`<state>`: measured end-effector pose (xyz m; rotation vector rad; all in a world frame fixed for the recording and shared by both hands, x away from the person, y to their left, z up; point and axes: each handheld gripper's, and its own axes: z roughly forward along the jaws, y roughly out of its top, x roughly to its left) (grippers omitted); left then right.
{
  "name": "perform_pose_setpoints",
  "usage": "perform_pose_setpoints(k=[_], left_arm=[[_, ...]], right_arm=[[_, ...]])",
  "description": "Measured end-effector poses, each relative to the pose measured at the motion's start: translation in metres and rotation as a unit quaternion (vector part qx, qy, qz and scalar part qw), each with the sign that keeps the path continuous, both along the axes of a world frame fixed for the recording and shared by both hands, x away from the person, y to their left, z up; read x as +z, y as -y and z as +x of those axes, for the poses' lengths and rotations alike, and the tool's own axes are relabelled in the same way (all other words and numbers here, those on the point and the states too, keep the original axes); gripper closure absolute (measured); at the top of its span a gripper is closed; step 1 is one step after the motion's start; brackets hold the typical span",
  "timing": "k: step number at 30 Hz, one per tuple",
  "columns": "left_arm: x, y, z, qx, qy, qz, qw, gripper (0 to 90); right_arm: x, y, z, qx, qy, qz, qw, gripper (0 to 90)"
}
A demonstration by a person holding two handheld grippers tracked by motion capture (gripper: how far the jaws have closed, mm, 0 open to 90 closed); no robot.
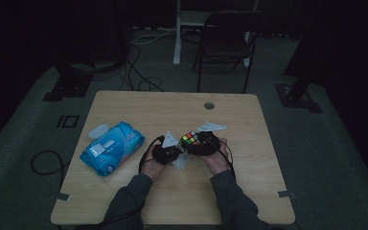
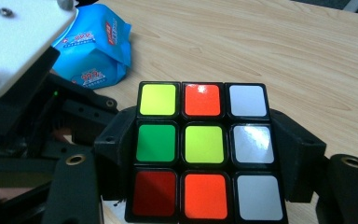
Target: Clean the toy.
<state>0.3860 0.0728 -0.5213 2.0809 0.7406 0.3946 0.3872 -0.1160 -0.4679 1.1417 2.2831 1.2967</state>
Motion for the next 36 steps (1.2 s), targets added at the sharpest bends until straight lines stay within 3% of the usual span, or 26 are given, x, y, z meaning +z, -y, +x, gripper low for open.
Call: perform_pose_setpoints(k=[20, 36], left_arm=[[0.000, -0.005, 0.003, 0.008, 0.010, 0.010, 0.9999, 87.6], [-0.004, 0.005, -0.004, -0.030, 0.013, 0.015, 0.9994, 87.8]], right_arm=[[-0.002, -0.002, -0.001, 0.005, -0.003, 0.002, 1.0000, 33.9], [-0.001, -0.003, 0.002, 0.005, -0.008, 0.012, 0.9999, 33.9]])
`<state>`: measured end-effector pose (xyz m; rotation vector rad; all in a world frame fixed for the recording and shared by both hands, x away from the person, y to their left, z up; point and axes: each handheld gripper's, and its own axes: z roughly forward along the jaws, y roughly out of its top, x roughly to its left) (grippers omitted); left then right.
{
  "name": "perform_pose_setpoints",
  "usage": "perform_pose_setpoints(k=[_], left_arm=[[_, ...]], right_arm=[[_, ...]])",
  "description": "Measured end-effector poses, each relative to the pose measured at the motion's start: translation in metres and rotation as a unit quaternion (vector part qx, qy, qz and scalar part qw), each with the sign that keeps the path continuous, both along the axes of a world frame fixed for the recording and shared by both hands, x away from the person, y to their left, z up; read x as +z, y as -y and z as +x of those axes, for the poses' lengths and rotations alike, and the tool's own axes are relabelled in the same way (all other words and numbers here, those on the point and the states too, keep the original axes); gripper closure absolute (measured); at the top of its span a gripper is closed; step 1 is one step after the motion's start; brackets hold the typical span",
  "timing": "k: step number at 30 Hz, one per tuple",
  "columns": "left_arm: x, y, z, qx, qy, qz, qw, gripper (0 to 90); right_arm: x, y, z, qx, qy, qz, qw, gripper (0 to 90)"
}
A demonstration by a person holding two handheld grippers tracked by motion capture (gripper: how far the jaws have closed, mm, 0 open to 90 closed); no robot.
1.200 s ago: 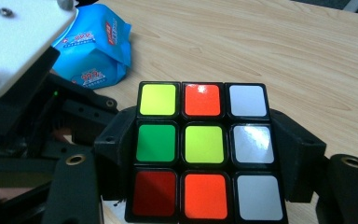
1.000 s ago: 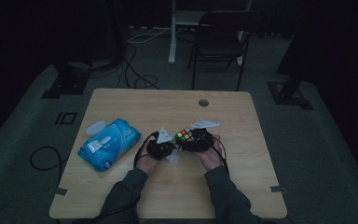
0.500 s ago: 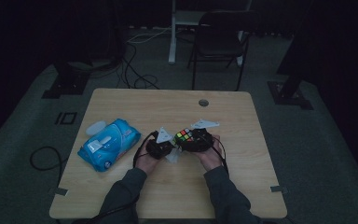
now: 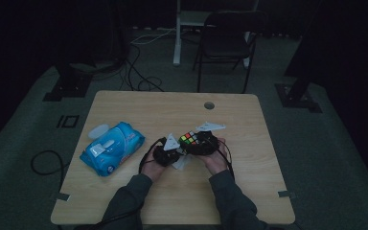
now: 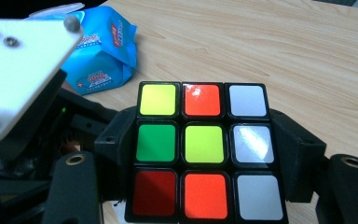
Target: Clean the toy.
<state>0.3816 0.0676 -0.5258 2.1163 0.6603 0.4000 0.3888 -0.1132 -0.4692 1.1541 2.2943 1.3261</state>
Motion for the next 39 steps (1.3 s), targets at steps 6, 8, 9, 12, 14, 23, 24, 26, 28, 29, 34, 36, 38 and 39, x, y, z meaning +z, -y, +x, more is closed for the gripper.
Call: perform_pose_setpoints(k=[6, 8, 9, 12, 14, 23, 24, 26, 28, 29, 34, 36, 38, 39], left_arm=[[0.000, 0.003, -0.002, -0.011, 0.000, 0.002, 0.9999, 87.8], [0.000, 0.003, -0.003, -0.012, 0.001, 0.003, 0.9999, 87.8], [0.000, 0.003, -0.003, -0.012, 0.000, 0.002, 0.9999, 87.8], [0.000, 0.002, -0.002, -0.011, 0.000, 0.001, 0.9999, 87.8], [0.000, 0.001, -0.002, -0.007, 0.001, -0.002, 1.0000, 87.7], [0.005, -0.010, 0.003, 0.010, 0.000, -0.015, 0.9998, 87.7], [0.006, -0.011, 0.004, 0.011, 0.000, -0.017, 0.9998, 87.7], [0.007, -0.015, 0.005, 0.017, -0.002, -0.020, 0.9997, 87.7], [0.007, -0.018, 0.007, 0.021, -0.003, -0.023, 0.9995, 87.7], [0.008, -0.020, 0.007, 0.024, -0.005, -0.026, 0.9994, 87.7], [0.013, -0.026, 0.013, 0.038, -0.026, -0.028, 0.9985, 87.8], [0.017, -0.029, 0.015, 0.041, -0.028, -0.034, 0.9982, 87.8], [0.020, -0.031, 0.016, 0.042, -0.027, -0.038, 0.9980, 87.8], [0.021, -0.032, 0.016, 0.043, -0.028, -0.040, 0.9978, 87.8]], right_arm=[[0.001, 0.001, 0.000, -0.002, 0.000, 0.003, 1.0000, 33.9], [0.001, 0.001, 0.000, -0.003, 0.000, 0.003, 1.0000, 33.9], [0.000, 0.001, 0.000, -0.002, 0.000, 0.003, 1.0000, 33.9], [0.001, 0.001, 0.000, -0.002, -0.001, 0.002, 1.0000, 33.9], [0.001, 0.001, 0.000, -0.001, -0.001, 0.002, 1.0000, 33.9], [0.002, 0.004, -0.003, 0.004, 0.002, 0.003, 1.0000, 33.9], [0.001, 0.004, -0.003, 0.005, 0.004, 0.003, 1.0000, 33.9], [0.001, 0.005, -0.004, 0.006, 0.004, 0.000, 1.0000, 33.9], [0.001, 0.006, -0.005, 0.008, 0.006, -0.001, 0.9999, 33.9], [0.000, 0.006, -0.005, 0.009, 0.006, -0.003, 0.9999, 33.9], [-0.003, 0.008, -0.007, 0.008, 0.004, -0.009, 0.9999, 33.9], [-0.005, 0.008, -0.007, 0.009, 0.004, -0.011, 0.9999, 33.9], [-0.006, 0.008, -0.007, 0.011, 0.005, -0.014, 0.9998, 33.9], [-0.007, 0.008, -0.008, 0.012, 0.005, -0.015, 0.9998, 33.9]])
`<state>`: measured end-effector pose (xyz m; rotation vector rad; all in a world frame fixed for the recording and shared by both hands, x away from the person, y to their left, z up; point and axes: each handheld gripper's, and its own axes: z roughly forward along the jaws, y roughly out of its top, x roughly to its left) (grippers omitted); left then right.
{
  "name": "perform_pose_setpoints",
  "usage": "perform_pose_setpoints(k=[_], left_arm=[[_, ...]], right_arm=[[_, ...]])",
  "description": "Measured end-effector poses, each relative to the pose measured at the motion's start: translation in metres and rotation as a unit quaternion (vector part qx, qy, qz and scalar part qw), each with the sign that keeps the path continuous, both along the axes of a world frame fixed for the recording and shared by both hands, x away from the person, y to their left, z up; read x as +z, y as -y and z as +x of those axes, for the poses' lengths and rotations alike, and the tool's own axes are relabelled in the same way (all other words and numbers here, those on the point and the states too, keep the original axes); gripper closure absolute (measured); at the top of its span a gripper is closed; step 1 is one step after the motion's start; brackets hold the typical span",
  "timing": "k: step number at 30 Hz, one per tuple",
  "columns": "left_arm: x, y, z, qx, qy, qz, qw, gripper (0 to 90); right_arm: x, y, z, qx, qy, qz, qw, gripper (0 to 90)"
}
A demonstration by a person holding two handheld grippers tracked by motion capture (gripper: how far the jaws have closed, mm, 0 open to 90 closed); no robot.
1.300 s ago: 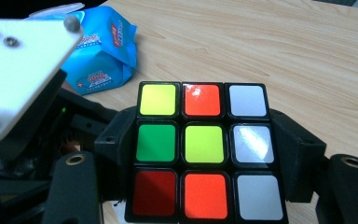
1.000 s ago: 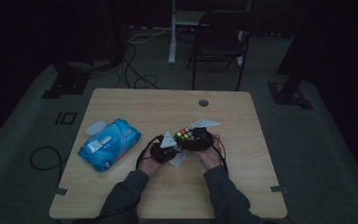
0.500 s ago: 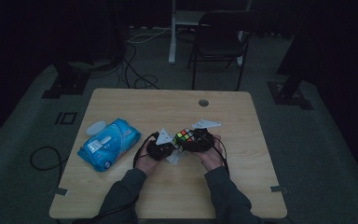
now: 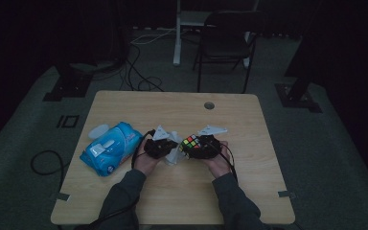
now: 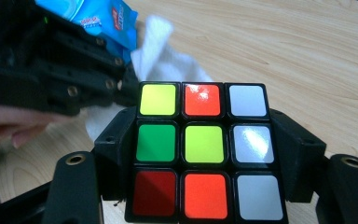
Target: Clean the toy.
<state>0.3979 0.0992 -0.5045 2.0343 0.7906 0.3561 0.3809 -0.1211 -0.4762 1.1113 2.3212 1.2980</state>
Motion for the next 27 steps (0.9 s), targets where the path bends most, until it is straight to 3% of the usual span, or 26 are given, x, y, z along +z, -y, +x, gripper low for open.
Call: perform_pose_setpoints(k=[13, 27], left_arm=[[0.010, -0.004, 0.005, 0.006, 0.000, -0.008, 1.0000, 87.8], [0.024, 0.005, 0.010, -0.003, 0.010, -0.012, 0.9999, 87.8]], right_arm=[[-0.008, -0.009, -0.008, 0.026, 0.006, -0.012, 0.9996, 33.9], [-0.013, -0.024, -0.016, 0.064, 0.019, -0.029, 0.9974, 33.9]])
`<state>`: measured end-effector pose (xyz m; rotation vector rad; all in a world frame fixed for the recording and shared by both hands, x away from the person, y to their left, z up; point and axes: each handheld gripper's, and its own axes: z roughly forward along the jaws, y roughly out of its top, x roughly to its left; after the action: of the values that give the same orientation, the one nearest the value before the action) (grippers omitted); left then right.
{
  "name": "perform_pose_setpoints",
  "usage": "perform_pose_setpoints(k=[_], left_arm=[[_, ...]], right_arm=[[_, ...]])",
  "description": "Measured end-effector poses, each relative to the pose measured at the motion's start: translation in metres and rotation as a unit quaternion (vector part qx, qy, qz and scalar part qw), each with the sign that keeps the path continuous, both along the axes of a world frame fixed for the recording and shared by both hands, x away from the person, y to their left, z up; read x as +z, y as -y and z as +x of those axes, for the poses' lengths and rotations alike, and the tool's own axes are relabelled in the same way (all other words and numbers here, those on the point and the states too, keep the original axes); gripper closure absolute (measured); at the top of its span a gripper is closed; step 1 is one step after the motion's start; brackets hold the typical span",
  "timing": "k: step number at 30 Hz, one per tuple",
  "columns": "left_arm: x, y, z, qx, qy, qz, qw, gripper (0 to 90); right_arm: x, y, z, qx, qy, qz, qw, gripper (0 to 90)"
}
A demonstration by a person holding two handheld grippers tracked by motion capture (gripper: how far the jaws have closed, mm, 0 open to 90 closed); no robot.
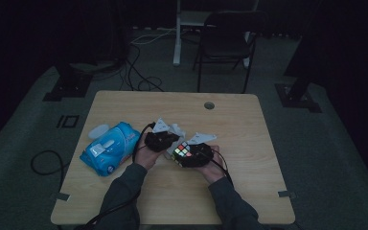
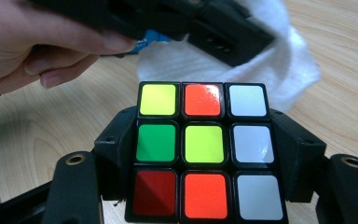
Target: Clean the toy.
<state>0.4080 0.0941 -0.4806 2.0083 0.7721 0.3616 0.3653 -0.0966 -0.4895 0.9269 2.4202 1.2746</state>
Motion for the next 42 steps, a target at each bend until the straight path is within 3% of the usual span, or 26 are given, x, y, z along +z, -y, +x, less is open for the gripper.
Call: perform_pose_setpoints(k=[27, 42], left_arm=[[0.014, 0.017, 0.003, -0.021, 0.004, -0.019, 0.9996, 87.7], [0.013, 0.022, 0.000, -0.028, -0.001, -0.024, 0.9993, 87.4]], right_arm=[[-0.003, -0.014, -0.008, 0.042, 0.017, -0.009, 0.9989, 33.9], [-0.004, -0.020, -0.011, 0.081, 0.035, -0.017, 0.9960, 33.9]])
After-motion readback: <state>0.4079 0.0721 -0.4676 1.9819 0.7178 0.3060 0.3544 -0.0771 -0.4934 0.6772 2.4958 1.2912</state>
